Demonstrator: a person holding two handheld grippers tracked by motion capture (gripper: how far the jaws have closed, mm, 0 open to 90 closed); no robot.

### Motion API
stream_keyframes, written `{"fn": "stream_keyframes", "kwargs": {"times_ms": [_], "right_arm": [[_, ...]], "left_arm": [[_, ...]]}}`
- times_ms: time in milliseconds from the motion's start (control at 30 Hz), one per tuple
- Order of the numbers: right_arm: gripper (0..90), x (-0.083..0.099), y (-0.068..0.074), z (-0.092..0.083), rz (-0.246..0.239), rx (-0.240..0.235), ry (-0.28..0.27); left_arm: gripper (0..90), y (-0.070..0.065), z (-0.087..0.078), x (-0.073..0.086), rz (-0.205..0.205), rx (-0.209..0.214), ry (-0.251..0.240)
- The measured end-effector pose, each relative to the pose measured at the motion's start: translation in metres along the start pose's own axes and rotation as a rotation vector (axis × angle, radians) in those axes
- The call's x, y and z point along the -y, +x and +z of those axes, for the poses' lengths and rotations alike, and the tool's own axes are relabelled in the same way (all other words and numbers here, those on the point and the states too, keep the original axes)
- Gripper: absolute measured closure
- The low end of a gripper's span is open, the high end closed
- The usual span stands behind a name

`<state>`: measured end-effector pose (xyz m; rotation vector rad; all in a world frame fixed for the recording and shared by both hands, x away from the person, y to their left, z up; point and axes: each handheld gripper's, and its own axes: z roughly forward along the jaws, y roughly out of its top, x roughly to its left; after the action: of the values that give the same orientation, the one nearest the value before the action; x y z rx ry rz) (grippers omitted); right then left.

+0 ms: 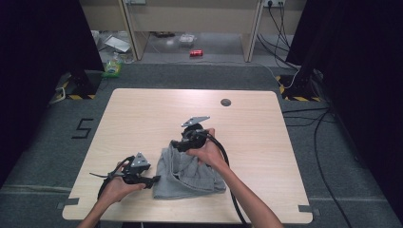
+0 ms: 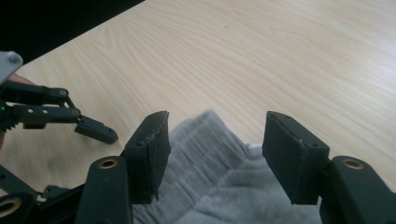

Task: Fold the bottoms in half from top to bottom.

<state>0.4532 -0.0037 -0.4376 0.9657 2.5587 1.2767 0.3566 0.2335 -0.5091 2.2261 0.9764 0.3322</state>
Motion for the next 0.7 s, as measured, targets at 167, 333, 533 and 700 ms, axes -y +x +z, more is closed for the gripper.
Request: {"fn": "stream_keyframes", "kwargs": {"times_ms": [167,333,533,700], "right_arm": [[41.2,-0.003,-0.001,0.017,0.002,-0.002,0.028],[45.7,-0.003,-0.004,0.033,0.011,-0.006,0.069],[80.2,-0.001,-0.004,0.016,-0.028,-0.014,0.01],[85.0,0.011,0.001,-0.027,-0.035,0.004,-0.086]], "left_arm": [[33.7,0.0,0.0,0.0,0.003,-0.001,0.001],[33.8,0.0,0.0,0.0,0.002,0.0,-0.002],[34.0,0.001,0.0,0.001,0.003,0.004,-0.006],[34.0,0.001,0.0,0.001,0.003,0.005,-0.006]]}}
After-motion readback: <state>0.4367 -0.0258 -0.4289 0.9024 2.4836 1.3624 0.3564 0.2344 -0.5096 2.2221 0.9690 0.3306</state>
